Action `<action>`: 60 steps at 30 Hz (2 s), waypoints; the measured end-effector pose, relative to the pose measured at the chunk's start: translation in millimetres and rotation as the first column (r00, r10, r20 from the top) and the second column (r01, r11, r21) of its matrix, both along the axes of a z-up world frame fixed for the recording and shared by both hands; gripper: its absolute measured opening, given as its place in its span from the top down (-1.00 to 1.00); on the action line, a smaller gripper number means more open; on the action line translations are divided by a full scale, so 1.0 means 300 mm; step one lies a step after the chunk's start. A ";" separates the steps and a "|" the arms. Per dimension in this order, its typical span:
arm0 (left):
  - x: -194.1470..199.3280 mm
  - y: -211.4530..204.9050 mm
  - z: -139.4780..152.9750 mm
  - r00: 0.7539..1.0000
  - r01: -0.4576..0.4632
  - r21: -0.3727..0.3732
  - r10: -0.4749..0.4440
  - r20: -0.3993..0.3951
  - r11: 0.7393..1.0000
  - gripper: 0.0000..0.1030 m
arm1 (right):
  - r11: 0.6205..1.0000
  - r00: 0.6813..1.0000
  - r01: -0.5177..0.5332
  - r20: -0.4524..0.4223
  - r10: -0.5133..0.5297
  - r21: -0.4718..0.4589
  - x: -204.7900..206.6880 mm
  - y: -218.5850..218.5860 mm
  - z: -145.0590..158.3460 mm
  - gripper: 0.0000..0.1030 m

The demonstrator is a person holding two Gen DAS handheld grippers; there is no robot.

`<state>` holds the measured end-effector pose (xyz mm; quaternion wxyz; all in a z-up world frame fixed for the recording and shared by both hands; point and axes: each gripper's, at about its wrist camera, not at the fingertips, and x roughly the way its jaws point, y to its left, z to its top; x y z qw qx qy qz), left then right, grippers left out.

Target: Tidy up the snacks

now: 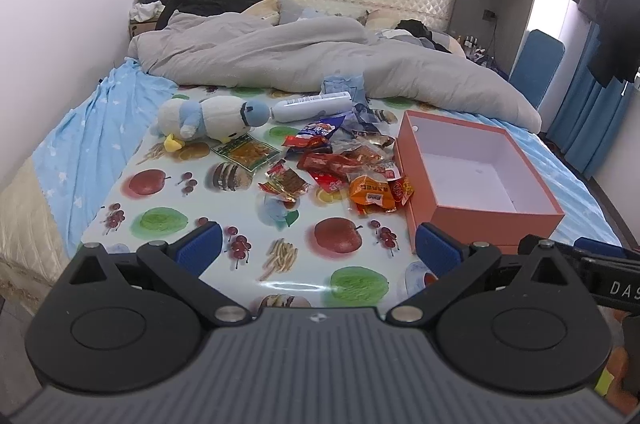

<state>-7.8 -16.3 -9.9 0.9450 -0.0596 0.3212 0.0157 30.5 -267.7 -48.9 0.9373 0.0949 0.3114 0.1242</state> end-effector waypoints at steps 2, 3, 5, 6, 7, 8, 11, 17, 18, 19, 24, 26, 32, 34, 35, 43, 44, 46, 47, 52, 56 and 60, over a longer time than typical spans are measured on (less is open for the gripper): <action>0.000 -0.001 0.000 1.000 0.000 -0.004 0.000 -0.001 1.000 -1.00 | 1.000 1.000 0.000 -0.001 0.000 -0.001 0.000 0.000 0.000 -1.00; -0.001 -0.001 0.000 1.000 -0.001 -0.008 0.001 -0.002 1.000 -1.00 | 1.000 1.000 -0.002 -0.002 0.002 -0.001 -0.001 0.000 0.000 -1.00; -0.003 0.001 0.001 1.000 -0.004 -0.013 0.004 -0.004 1.000 -1.00 | 1.000 1.000 -0.004 -0.004 0.004 -0.003 -0.001 0.000 0.001 -1.00; -0.002 -0.001 0.002 1.000 -0.001 -0.014 0.001 -0.006 1.000 -1.00 | 1.000 1.000 -0.002 -0.002 0.002 -0.004 -0.001 0.000 0.002 -1.00; -0.003 0.001 0.000 1.000 0.000 -0.013 0.000 -0.008 1.000 -1.00 | 1.000 1.000 -0.001 0.000 0.001 -0.005 -0.001 0.000 0.002 -1.00; -0.003 -0.001 -0.002 1.000 0.002 -0.012 -0.002 -0.009 1.000 -1.00 | 1.000 1.000 0.001 0.001 -0.001 -0.004 0.000 0.000 0.003 -1.00; -0.002 0.002 -0.004 1.000 0.010 -0.001 -0.010 -0.009 1.000 -1.00 | 1.000 1.000 0.007 0.004 -0.007 0.005 0.000 -0.001 -0.002 -1.00; 0.005 -0.003 -0.011 1.000 0.008 -0.003 -0.008 -0.005 1.000 -1.00 | 1.000 1.000 -0.008 0.013 0.008 -0.020 -0.008 0.008 -0.010 -1.00; 0.006 -0.003 -0.013 1.000 0.007 -0.008 -0.007 -0.006 1.000 -1.00 | 1.000 1.000 -0.008 0.019 0.009 -0.026 -0.009 0.009 -0.006 -1.00; 0.008 -0.003 -0.018 1.000 0.009 -0.013 -0.009 -0.010 1.000 -1.00 | 0.999 1.000 -0.008 0.024 0.009 -0.031 -0.010 0.010 -0.003 -1.00; 0.011 -0.006 -0.026 1.000 0.023 -0.014 -0.023 -0.012 1.000 -1.00 | 1.000 1.000 -0.006 0.013 0.006 -0.022 -0.007 0.008 -0.005 -1.00; 0.014 -0.007 -0.029 1.000 0.028 -0.019 -0.028 -0.012 0.999 -1.00 | 1.000 1.000 -0.002 0.015 0.002 -0.015 -0.009 0.005 -0.008 -1.00; 0.045 -0.017 -0.048 0.998 0.052 -0.018 -0.052 -0.022 0.998 -1.00 | 1.000 1.000 0.002 0.026 -0.002 -0.015 -0.011 0.003 -0.017 -1.00; 0.068 -0.024 -0.055 0.998 0.060 -0.017 -0.061 -0.032 0.998 -1.00 | 1.000 1.000 0.010 0.017 -0.010 -0.014 -0.004 0.001 -0.027 -1.00; 0.077 -0.025 -0.063 0.997 0.064 -0.017 -0.065 -0.035 0.998 -1.00 | 1.000 1.000 0.013 0.007 -0.013 -0.010 0.002 -0.001 -0.035 -1.00; 0.208 -0.022 -0.103 0.994 0.080 -0.017 -0.081 -0.071 0.997 -1.00 | 1.000 0.999 -0.012 -0.032 0.012 0.025 0.079 0.004 -0.085 -0.73; 0.231 -0.017 -0.110 0.994 0.081 -0.018 -0.082 -0.077 0.997 -1.00 | 1.000 0.999 -0.010 -0.033 0.011 0.016 0.095 0.011 -0.091 -0.72; 0.273 -0.010 -0.121 0.993 0.080 -0.020 -0.082 -0.084 0.997 -1.00 | 1.000 0.999 -0.007 -0.032 0.007 0.002 0.131 0.025 -0.106 -0.72; 0.296 -0.005 -0.126 0.993 0.081 -0.020 -0.082 -0.088 0.997 -1.00 | 1.000 1.000 -0.004 -0.031 0.004 0.000 0.150 0.032 -0.114 -0.72; 0.421 0.024 -0.172 0.990 0.065 -0.021 -0.067 -0.120 0.998 -0.99 | 1.000 0.998 -0.013 -0.069 0.014 0.013 0.259 0.063 -0.157 -0.70; 0.522 0.059 -0.231 0.987 0.053 -0.031 -0.057 -0.149 0.998 -0.99 | 0.998 0.997 -0.043 -0.074 0.039 -0.048 0.338 0.114 -0.186 -0.70; 0.636 0.100 -0.300 0.982 0.041 -0.044 -0.048 -0.180 0.998 -0.99 | 0.998 0.995 -0.054 -0.084 0.051 -0.036 0.420 0.141 -0.218 -0.70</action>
